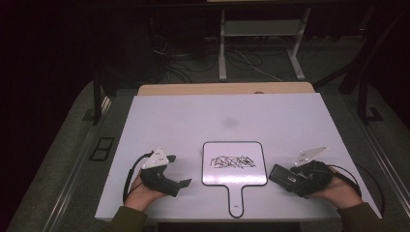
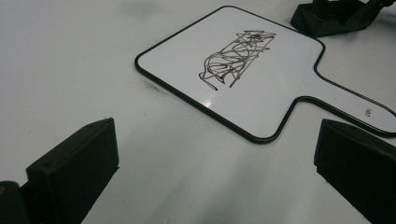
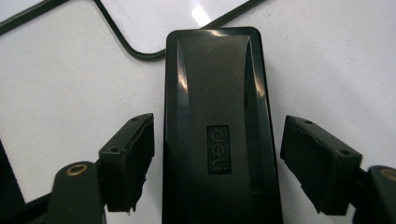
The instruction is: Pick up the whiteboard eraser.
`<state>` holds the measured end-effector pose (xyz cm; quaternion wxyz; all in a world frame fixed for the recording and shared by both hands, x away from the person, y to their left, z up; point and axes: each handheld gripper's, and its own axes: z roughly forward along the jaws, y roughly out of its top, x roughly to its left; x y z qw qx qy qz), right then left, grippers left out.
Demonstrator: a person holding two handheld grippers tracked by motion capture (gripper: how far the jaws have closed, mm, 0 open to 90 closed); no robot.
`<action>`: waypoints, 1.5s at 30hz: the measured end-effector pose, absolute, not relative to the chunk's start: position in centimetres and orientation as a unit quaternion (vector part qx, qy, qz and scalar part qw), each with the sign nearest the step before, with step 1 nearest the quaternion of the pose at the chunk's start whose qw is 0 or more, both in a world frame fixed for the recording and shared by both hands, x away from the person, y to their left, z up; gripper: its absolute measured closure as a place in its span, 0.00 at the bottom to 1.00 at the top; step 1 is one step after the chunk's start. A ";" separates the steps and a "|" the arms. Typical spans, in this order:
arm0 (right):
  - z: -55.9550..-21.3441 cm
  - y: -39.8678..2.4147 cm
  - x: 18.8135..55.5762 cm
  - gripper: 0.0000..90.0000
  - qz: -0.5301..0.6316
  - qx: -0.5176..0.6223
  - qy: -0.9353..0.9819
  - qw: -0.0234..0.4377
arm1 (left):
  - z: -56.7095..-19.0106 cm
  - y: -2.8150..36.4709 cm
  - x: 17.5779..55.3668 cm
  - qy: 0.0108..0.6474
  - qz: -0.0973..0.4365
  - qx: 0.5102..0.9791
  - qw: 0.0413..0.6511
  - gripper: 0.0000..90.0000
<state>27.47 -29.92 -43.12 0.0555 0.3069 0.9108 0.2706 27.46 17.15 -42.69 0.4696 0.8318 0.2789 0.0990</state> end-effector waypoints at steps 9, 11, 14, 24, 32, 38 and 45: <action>-42.8 -29.7 27.3 0.42 0.261 0.294 0.917 0.067 | -42.7 17.1 27.5 0.278 0.099 0.832 0.470 0.00; -42.9 -29.6 27.3 0.42 0.258 0.292 0.918 0.070 | -42.7 17.1 27.5 0.278 0.099 0.832 0.470 0.00; -43.0 -29.4 27.2 0.42 0.251 0.293 0.920 0.073 | -42.6 17.2 27.5 0.277 0.100 0.833 0.469 0.00; -42.8 -29.2 27.5 0.43 0.240 0.290 0.924 0.063 | -42.6 17.2 27.4 0.277 0.100 0.832 0.469 0.00; -42.8 -29.3 27.7 0.43 0.240 0.294 0.923 0.056 | -42.6 17.2 27.4 0.277 0.099 0.832 0.470 0.00; -42.4 -29.6 27.9 0.43 0.251 0.302 0.918 0.047 | -42.6 17.2 27.4 0.273 0.098 0.835 0.468 0.00; -41.7 -29.8 28.4 0.43 0.267 0.310 0.911 0.044 | -42.7 17.1 27.4 0.271 0.100 0.835 0.467 0.00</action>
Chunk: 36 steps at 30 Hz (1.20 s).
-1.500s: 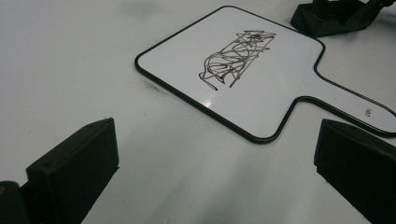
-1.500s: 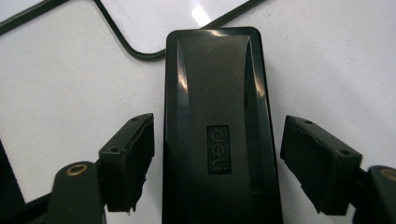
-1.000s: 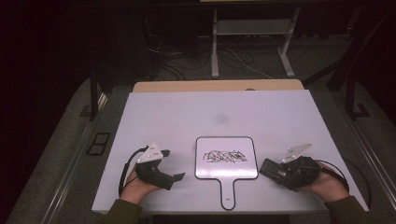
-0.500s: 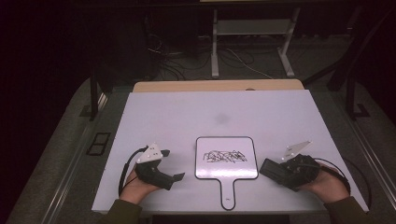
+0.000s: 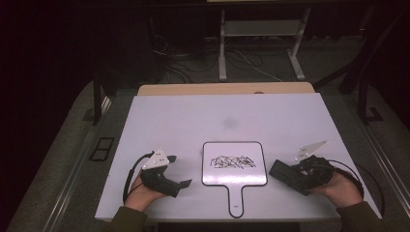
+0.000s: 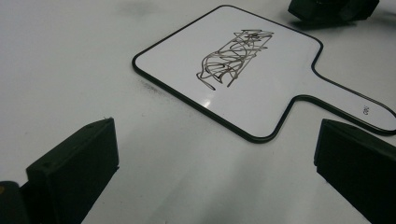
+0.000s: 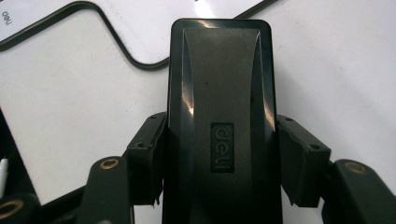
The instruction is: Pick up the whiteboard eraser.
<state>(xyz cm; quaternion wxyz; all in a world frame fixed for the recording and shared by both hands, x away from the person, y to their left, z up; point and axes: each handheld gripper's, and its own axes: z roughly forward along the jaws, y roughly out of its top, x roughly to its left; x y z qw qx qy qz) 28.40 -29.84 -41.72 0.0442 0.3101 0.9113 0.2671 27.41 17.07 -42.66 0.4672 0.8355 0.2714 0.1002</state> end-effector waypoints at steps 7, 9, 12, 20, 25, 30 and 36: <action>-40.9 -29.6 29.2 0.43 0.287 0.316 0.904 0.037 | -42.8 16.9 27.4 0.274 0.098 0.834 0.470 0.00; -40.5 -29.0 29.6 0.43 0.284 0.316 0.904 0.043 | -42.7 16.9 27.4 0.272 0.097 0.835 0.467 0.00; -40.2 -28.4 30.3 0.43 0.287 0.315 0.904 0.043 | -42.8 16.9 27.5 0.276 0.096 0.835 0.467 0.00; -39.9 -26.8 31.9 0.43 0.281 0.313 0.906 0.046 | -42.8 16.6 27.5 0.275 0.090 0.839 0.461 0.00; -39.8 -26.0 32.6 0.43 0.282 0.311 0.906 0.045 | -42.8 16.6 27.4 0.273 0.095 0.837 0.464 0.00; -39.5 -25.1 33.3 0.43 0.287 0.309 0.906 0.042 | -42.8 16.7 27.4 0.275 0.096 0.834 0.468 0.00; -39.6 -24.1 34.2 0.43 0.291 0.304 0.906 0.040 | -42.8 16.8 27.4 0.275 0.097 0.834 0.468 0.00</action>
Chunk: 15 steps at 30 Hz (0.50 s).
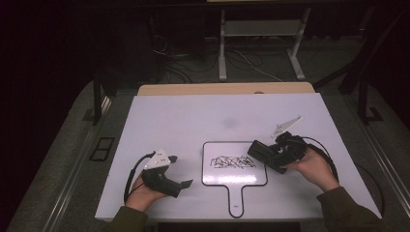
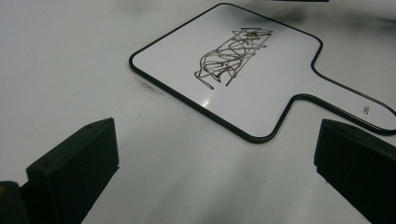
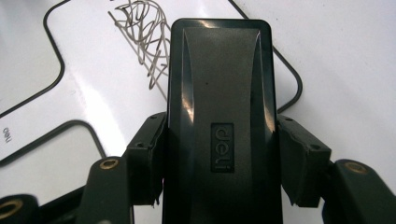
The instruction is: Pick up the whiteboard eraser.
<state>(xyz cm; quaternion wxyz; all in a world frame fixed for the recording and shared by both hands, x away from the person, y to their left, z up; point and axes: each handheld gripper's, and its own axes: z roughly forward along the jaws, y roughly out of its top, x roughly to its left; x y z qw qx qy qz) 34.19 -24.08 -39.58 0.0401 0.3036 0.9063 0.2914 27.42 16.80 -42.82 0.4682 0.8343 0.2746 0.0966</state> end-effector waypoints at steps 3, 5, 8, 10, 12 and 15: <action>-39.6 -23.6 34.5 0.43 0.293 0.304 0.906 0.038 | -42.8 16.8 27.4 0.274 0.098 0.835 0.467 0.00; -39.5 -23.4 34.7 0.43 0.295 0.302 0.905 0.039 | -42.9 16.8 27.4 0.275 0.096 0.835 0.467 0.00; -39.3 -22.7 35.0 0.43 0.299 0.303 0.904 0.038 | -42.8 16.8 27.4 0.275 0.096 0.835 0.468 0.00; -39.2 -21.9 35.5 0.43 0.302 0.298 0.905 0.036 | -42.8 16.8 27.4 0.275 0.097 0.835 0.467 0.00; -39.3 -21.6 35.7 0.43 0.301 0.297 0.906 0.038 | -42.8 16.8 27.4 0.275 0.098 0.834 0.468 0.00; -39.3 -20.6 36.1 0.43 0.301 0.295 0.906 0.035 | -42.8 16.9 27.5 0.275 0.097 0.834 0.468 0.00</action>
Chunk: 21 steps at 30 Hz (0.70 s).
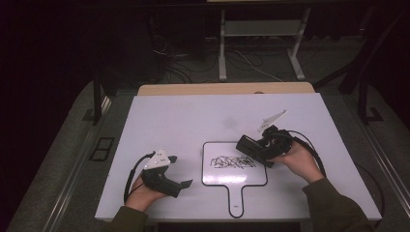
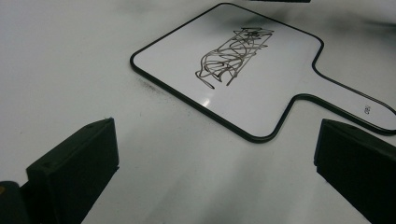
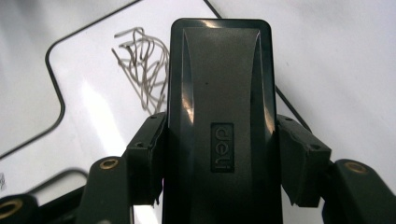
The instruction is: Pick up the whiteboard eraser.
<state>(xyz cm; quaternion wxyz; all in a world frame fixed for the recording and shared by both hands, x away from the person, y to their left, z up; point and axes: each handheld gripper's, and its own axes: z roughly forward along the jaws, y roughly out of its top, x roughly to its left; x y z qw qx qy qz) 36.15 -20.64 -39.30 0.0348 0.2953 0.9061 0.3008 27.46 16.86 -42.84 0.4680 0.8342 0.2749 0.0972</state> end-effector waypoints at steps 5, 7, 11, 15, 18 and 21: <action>-39.7 -19.0 37.0 0.43 0.293 0.286 0.912 0.038 | -42.9 16.9 27.5 0.278 0.097 0.832 0.470 0.00; -39.8 -18.8 37.1 0.43 0.290 0.283 0.914 0.038 | -42.9 17.0 27.5 0.277 0.097 0.833 0.470 0.00; -40.3 -18.1 37.4 0.43 0.284 0.275 0.918 0.040 | -42.8 17.0 27.5 0.277 0.098 0.833 0.470 0.00; -40.7 -17.8 37.5 0.43 0.278 0.269 0.921 0.041 | -42.9 17.1 27.5 0.277 0.097 0.833 0.469 0.00; -40.9 -17.8 37.5 0.43 0.275 0.266 0.923 0.042 | -42.9 17.1 27.5 0.277 0.097 0.834 0.468 0.00; -41.1 -17.7 37.4 0.43 0.270 0.264 0.925 0.042 | -42.8 17.1 27.4 0.277 0.098 0.833 0.468 0.00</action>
